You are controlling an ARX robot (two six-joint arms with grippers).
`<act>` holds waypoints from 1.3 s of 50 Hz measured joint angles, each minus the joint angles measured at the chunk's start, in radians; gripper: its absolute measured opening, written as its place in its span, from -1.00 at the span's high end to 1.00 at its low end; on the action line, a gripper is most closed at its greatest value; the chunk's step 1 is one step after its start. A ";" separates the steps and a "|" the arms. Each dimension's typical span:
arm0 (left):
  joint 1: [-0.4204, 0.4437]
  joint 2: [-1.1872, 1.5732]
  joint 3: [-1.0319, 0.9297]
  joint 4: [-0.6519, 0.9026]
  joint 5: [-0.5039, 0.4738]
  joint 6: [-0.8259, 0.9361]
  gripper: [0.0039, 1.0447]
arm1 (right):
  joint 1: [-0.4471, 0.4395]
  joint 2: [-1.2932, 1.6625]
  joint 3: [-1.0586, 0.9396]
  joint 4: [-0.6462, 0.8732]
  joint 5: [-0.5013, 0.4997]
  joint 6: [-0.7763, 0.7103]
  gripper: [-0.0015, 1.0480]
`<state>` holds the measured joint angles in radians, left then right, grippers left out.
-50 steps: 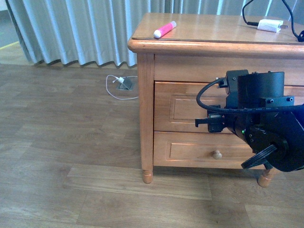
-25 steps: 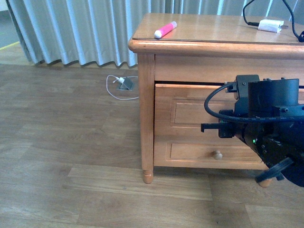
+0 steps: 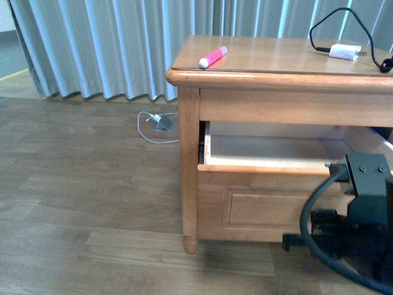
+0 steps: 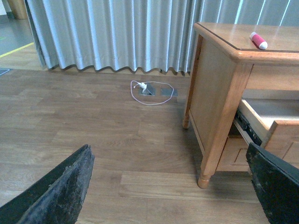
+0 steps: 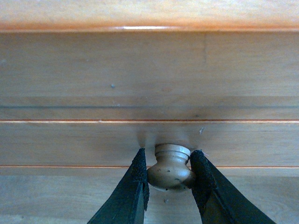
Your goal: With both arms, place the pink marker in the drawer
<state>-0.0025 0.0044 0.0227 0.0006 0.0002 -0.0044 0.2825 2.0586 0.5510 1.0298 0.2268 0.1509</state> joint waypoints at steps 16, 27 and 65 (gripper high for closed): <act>0.000 0.000 0.000 0.000 0.000 0.000 -0.89 | 0.032 -0.102 -0.187 0.080 0.006 0.013 -0.05; 0.000 0.000 0.000 0.000 0.000 0.000 -0.89 | -0.003 -0.396 -0.306 -0.091 -0.078 0.065 -0.79; 0.000 0.000 0.000 0.000 0.000 0.000 -0.89 | -0.198 -1.720 -0.228 -1.331 -0.395 0.033 -0.84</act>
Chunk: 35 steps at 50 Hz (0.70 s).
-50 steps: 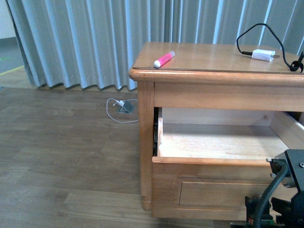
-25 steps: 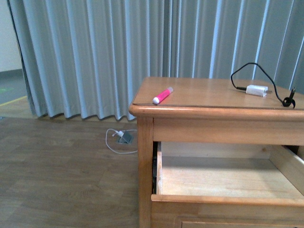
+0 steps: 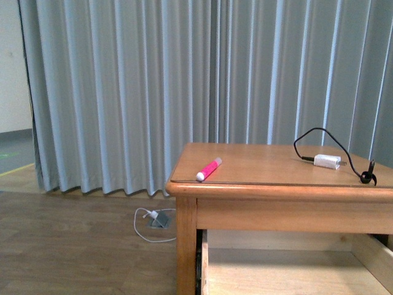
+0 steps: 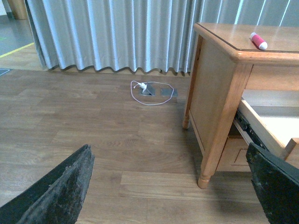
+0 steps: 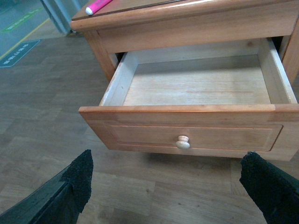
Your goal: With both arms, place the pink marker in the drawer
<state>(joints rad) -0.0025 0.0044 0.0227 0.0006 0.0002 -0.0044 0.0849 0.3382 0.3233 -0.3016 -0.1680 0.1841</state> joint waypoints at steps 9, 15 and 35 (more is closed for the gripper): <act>0.000 0.000 0.000 0.000 0.000 0.000 -0.89 | -0.007 -0.011 0.000 -0.005 0.000 0.013 -0.84; 0.000 0.000 0.000 0.000 0.000 0.000 -0.89 | -0.007 -0.011 0.000 -0.005 0.000 0.015 -0.84; 0.000 0.000 0.000 0.000 0.000 0.000 -0.89 | -0.007 -0.011 0.000 -0.005 0.000 0.015 -0.84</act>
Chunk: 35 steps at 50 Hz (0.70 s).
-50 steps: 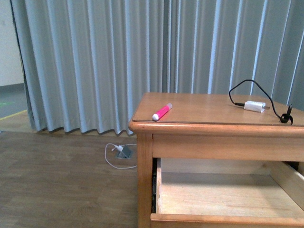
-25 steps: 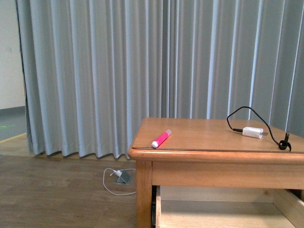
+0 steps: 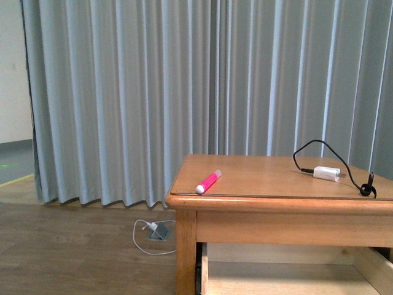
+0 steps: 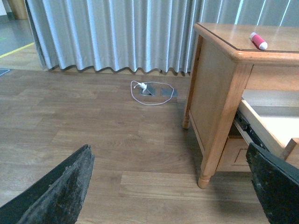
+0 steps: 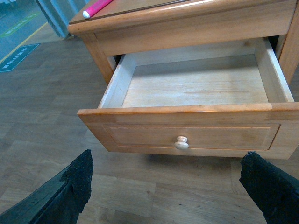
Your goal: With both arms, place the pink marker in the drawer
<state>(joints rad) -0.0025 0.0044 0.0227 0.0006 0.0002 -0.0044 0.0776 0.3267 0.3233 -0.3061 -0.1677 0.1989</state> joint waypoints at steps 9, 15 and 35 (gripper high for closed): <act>0.000 0.000 0.000 0.000 0.000 0.000 -0.89 | 0.000 0.000 0.000 0.000 0.000 0.000 -0.84; 0.000 0.000 0.000 0.000 0.000 0.000 -0.89 | 0.000 0.000 0.000 0.000 0.000 0.000 -0.84; -0.186 0.336 0.113 0.113 -0.266 -0.023 -0.89 | 0.000 0.000 0.000 0.000 0.000 0.000 -0.84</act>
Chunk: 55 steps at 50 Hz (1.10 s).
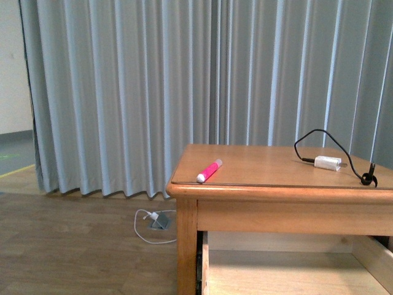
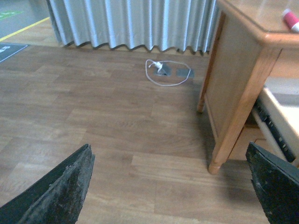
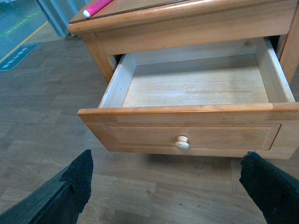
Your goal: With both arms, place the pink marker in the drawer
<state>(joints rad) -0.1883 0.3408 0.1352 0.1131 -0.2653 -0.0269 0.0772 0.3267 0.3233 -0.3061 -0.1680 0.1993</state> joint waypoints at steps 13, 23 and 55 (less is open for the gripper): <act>0.007 0.572 0.369 0.251 0.172 0.060 -0.89 | 0.000 0.000 0.000 0.000 0.000 0.000 -0.84; -0.041 0.983 0.698 0.273 0.216 0.130 -0.89 | 0.000 0.000 0.000 0.000 0.000 0.000 -0.84; -0.225 1.748 1.570 -0.001 0.211 0.161 -0.89 | 0.000 0.000 0.000 0.000 0.000 0.000 -0.84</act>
<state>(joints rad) -0.4137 2.0884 1.7050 0.1123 -0.0547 0.1345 0.0772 0.3267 0.3233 -0.3061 -0.1680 0.1993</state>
